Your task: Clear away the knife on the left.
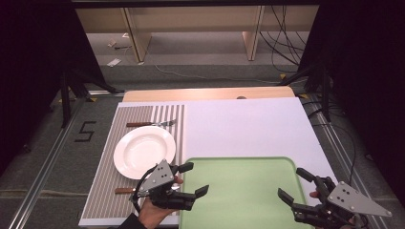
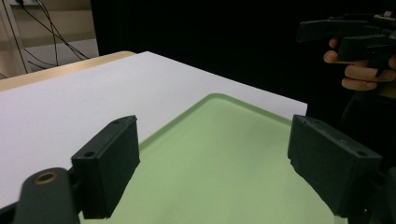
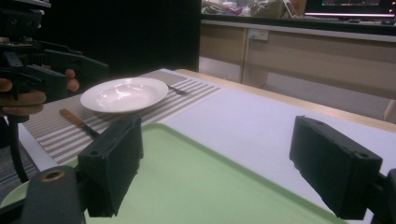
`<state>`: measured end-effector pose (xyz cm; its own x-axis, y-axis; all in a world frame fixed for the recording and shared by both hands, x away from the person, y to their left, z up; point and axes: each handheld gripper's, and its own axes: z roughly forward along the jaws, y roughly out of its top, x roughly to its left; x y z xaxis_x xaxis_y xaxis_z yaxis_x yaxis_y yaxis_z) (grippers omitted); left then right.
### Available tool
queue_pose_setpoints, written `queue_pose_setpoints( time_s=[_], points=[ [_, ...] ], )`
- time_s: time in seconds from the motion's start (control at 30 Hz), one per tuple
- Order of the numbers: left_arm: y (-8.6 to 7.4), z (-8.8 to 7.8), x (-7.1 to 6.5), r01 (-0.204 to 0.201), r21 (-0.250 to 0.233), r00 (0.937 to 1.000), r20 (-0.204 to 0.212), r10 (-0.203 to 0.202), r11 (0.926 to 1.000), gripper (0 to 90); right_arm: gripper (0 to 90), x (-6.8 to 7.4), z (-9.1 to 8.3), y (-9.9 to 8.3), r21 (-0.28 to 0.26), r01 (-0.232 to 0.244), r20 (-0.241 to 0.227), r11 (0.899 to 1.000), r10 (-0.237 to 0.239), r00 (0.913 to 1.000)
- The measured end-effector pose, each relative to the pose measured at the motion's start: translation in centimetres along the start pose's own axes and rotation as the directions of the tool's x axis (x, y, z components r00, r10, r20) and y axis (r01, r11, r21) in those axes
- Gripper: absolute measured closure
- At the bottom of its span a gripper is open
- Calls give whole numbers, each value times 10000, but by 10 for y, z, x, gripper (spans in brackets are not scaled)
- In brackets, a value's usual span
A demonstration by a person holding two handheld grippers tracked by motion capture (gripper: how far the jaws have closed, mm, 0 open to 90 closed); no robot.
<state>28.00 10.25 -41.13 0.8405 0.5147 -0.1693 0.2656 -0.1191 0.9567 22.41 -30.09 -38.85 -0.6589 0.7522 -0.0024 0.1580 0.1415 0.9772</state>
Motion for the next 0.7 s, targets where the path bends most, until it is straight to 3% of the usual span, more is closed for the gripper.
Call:
queue_pose_setpoints(
  time_s=[0.3, 0.37, 0.4, 0.47, 0.57, 0.7],
  points=[
    [0, 0, -1, -1, 125, 10000, 1, 1, 9999, 158, 184, 1, 0, 0, -1, 19, 12, 10000, -19, 10000],
    [1, 1, 0, 103, 271, 9999, 0, -103, 9996, 159, 184, 1, 0, 0, -26, 53, -21, 10000, -53, 10000],
    [2, 1, 0, 177, 573, 9998, 52, -180, 9982, 158, 184, 1, 0, 0, -17, 62, -23, 10000, -62, 10000],
    [3, 1, 0, 114, 628, 9999, 26, -116, 9980, 159, 184, 1, 0, 0, -3, 45, -28, 10000, -45, 10000],
    [10, -1, 0, -484, 837, 9985, -232, 505, 9953, 158, 182, 0, -1, 0, -29, 66, -24, 10000, -66, 10000],
    [13, -2, 1, -686, 1453, 9965, -379, 749, 9870, 158, 176, 0, -2, 0, -39, 14, -77, 10000, -15, 10000]
  ],
)
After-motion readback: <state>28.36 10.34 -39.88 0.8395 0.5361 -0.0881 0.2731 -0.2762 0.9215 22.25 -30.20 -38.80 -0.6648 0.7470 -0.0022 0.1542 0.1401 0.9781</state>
